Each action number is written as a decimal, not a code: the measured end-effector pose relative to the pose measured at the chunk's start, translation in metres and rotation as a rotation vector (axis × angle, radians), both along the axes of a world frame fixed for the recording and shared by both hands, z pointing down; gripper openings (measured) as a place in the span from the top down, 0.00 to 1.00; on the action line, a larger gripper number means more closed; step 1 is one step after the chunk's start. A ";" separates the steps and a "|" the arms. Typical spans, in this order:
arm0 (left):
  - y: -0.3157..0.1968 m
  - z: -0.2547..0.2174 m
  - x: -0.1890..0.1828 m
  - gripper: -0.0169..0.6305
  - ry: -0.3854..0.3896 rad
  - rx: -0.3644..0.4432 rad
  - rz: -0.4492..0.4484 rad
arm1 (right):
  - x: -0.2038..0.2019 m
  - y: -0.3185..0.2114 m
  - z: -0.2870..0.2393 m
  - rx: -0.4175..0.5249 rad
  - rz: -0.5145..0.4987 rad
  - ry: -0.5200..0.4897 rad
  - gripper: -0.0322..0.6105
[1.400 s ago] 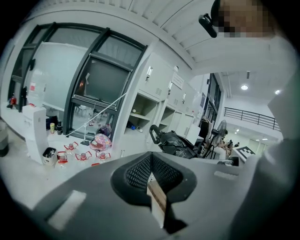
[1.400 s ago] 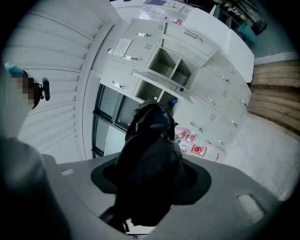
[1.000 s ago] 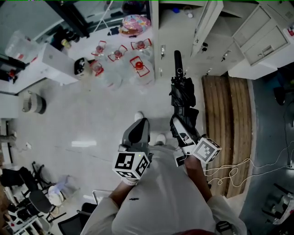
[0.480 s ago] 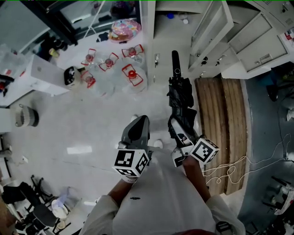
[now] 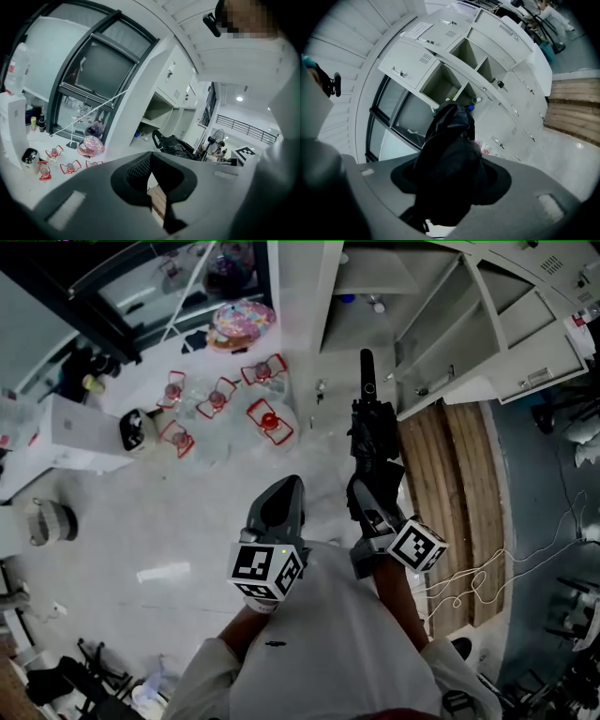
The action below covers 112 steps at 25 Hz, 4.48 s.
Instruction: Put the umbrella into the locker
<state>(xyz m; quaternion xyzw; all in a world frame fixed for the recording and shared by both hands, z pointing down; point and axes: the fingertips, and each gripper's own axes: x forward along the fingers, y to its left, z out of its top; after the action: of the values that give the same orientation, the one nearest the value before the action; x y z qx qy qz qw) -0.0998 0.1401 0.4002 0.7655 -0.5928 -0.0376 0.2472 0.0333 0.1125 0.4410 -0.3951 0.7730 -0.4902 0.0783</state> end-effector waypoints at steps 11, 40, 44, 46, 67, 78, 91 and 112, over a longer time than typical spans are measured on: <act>-0.055 0.010 -0.064 0.95 -0.038 0.001 0.147 | -0.053 -0.050 0.004 0.031 0.134 0.023 0.56; -0.195 0.012 -0.046 0.95 -0.046 -0.049 0.208 | -0.059 -0.222 0.038 0.016 0.094 0.196 0.56; -0.226 0.006 -0.053 0.95 -0.058 -0.038 0.185 | -0.059 -0.258 0.045 0.021 0.067 0.241 0.56; -0.239 0.002 -0.056 0.95 -0.061 -0.028 0.164 | -0.060 -0.276 0.049 0.026 0.044 0.263 0.56; -0.290 0.003 -0.047 0.95 -0.062 -0.001 0.086 | -0.098 -0.410 0.075 0.173 -0.124 0.573 0.56; -0.290 0.007 -0.054 0.95 -0.064 -0.022 0.066 | -0.106 -0.430 0.122 0.163 -0.153 0.758 0.55; -0.293 0.016 -0.050 0.95 -0.035 -0.047 0.084 | -0.108 -0.421 0.125 0.201 -0.164 0.701 0.32; -0.300 0.016 -0.055 0.95 -0.057 -0.028 0.058 | -0.075 -0.366 0.043 0.410 -0.100 0.671 0.34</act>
<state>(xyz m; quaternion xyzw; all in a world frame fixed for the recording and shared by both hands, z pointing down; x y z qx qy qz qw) -0.1551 -0.1602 0.4164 0.7797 -0.5777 -0.0002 0.2416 -0.0416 -0.2533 0.4841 -0.4716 0.8557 -0.1726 -0.1252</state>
